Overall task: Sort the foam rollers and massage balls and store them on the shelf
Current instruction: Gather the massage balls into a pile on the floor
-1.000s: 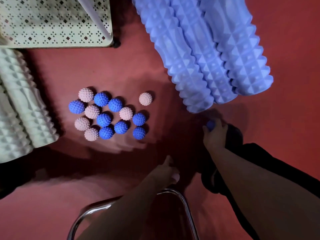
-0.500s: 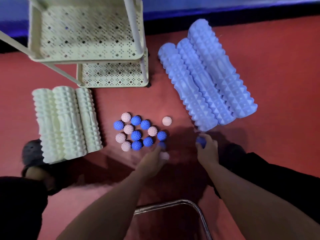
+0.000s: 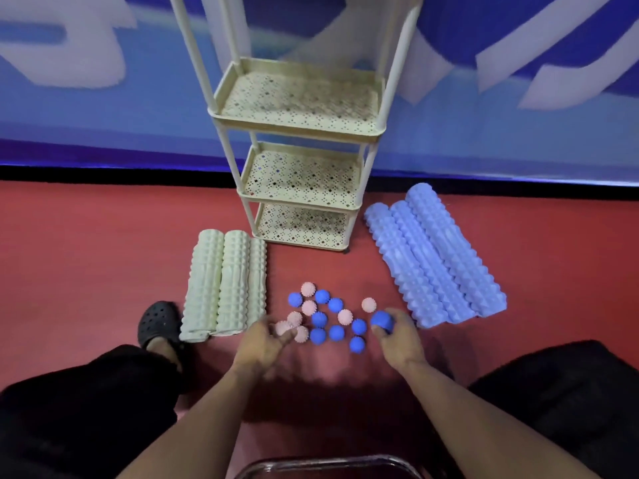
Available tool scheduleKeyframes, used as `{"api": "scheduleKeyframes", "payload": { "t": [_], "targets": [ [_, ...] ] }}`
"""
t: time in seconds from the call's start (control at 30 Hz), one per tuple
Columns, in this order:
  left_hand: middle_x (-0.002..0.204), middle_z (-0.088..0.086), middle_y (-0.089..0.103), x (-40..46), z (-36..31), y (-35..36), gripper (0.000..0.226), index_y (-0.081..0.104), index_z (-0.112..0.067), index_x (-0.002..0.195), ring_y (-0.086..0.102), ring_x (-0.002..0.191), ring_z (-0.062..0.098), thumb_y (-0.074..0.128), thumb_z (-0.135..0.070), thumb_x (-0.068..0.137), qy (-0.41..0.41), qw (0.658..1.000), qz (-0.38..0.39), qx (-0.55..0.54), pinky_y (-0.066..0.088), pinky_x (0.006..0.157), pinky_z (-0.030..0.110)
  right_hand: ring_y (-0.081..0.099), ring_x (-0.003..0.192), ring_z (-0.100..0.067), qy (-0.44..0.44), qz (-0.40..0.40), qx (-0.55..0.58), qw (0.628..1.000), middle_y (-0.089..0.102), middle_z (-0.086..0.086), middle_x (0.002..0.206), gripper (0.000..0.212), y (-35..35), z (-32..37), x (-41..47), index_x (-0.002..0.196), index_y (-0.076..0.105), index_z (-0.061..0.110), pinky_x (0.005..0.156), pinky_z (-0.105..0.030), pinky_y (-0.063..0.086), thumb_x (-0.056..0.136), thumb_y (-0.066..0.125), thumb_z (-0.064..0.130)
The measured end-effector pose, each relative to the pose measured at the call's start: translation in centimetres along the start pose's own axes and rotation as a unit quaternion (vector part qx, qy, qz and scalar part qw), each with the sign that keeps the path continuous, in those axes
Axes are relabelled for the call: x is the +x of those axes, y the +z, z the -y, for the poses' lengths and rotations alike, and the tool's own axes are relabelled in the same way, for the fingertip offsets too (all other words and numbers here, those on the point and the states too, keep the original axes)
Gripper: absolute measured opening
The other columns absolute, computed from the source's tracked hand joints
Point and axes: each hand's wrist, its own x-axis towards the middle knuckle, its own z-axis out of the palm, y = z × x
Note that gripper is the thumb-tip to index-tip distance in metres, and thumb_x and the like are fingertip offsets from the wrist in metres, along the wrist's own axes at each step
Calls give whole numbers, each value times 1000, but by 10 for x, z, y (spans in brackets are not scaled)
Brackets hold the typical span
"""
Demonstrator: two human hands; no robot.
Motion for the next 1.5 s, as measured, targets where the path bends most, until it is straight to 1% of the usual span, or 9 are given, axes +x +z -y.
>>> {"api": "scheduleKeyframes", "payload": {
  "t": [0.1,0.23,0.43,0.6,0.73,1.0,1.17,1.3,1.5],
  "targets": [
    [99,1,63,7,5,3,53,56,-10,122,62,88,23,81,-33,82,-16,999,-17,-33,46,82,32,59,89,-14,-3,19,-27,999,63,-1,102,41,15,-9,28,107,65,13,80,-27,45,72,58,33],
    [94,-1,64,35,12,17,40,59,-11,117,61,91,22,79,-27,85,-39,997,-31,-54,42,81,27,57,80,-16,32,22,-53,998,64,-12,101,43,42,-30,73,103,68,16,75,-26,44,67,53,35],
    [103,5,67,100,40,44,38,63,-15,118,65,95,23,78,-30,86,-73,997,-25,-30,48,87,31,64,100,-32,74,23,-53,996,65,-16,118,38,78,-13,126,123,63,4,83,-26,42,86,68,9],
    [108,4,67,153,59,68,43,60,-18,126,66,97,26,69,-40,90,-83,996,-21,-20,50,87,34,57,119,-31,15,36,-225,974,66,1,128,44,104,-34,178,128,63,27,97,-43,45,86,71,34],
    [118,10,60,181,66,84,45,55,-18,131,62,104,32,56,-43,94,-101,994,-47,11,48,91,41,42,135,-23,9,76,-245,967,53,9,134,42,120,-49,210,130,59,31,109,-56,35,90,66,44],
    [129,18,53,206,82,98,44,46,-7,134,53,117,39,35,-30,97,-144,985,-26,90,42,99,45,50,126,-31,7,80,-257,963,64,-12,122,41,145,-84,233,120,65,12,107,-39,22,89,70,39],
    [129,19,55,206,82,98,57,45,-5,141,48,120,38,39,-27,89,-117,987,12,113,35,104,43,51,122,-33,35,86,-283,955,62,-11,125,43,152,-80,233,124,62,19,107,-41,23,94,56,50],
    [154,16,38,194,68,92,66,28,-5,155,37,143,31,49,-21,94,-99,989,49,97,27,115,36,48,124,-35,27,109,-313,943,57,-9,134,52,144,-78,226,138,54,22,110,-42,27,95,50,52],
    [162,17,24,182,61,82,65,23,-2,156,23,151,29,49,-20,99,-65,989,62,118,19,120,32,49,128,-33,-22,119,-345,931,50,-9,145,86,128,-79,210,149,42,16,106,-43,38,81,18,64]
  ]
}}
